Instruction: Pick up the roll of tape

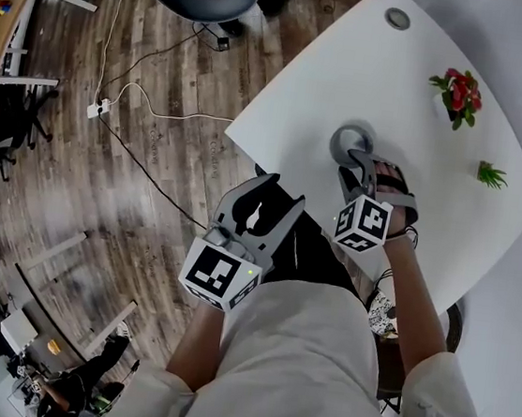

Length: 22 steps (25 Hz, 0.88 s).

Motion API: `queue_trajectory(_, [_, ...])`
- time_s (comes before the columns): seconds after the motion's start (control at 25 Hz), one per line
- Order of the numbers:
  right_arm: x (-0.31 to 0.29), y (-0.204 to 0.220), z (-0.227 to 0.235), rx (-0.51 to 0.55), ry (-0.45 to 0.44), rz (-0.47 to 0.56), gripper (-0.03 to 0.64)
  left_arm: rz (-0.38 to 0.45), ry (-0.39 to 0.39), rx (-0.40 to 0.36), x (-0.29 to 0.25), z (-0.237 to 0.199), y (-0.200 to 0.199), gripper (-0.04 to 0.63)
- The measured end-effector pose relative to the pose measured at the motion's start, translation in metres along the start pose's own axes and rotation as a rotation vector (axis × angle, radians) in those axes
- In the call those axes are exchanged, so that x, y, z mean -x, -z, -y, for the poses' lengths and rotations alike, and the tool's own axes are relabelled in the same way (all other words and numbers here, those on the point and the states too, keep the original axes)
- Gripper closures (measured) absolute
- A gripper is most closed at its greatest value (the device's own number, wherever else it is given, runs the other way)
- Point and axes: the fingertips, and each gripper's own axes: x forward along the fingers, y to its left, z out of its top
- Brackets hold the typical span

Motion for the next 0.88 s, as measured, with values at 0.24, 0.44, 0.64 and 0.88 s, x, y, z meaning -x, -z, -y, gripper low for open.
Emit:
queue_trajectory(0.24, [-0.0018, 0.0001, -0.0024, 0.007, -0.006, -0.004, 0.449, -0.004, 0.001, 0.000, 0.0009, -0.0002, 0.0018, 0.394])
queue_trajectory(0.44, [-0.0017, 0.0012, -0.0049, 0.007, -0.011, -0.004, 0.472, -0.002, -0.003, -0.006, 0.0003, -0.0002, -0.0002, 0.396])
queue_trajectory(0.64, [-0.0024, 0.0011, -0.0076, 0.010, -0.016, 0.000, 0.493, -0.002, -0.002, -0.009, -0.0004, 0.0004, 0.0016, 0.396])
queue_trajectory(0.88, [-0.0022, 0.0002, -0.0086, 0.010, -0.020, -0.001, 0.504, -0.005, 0.003, -0.009, 0.0005, 0.0021, 0.0023, 0.396])
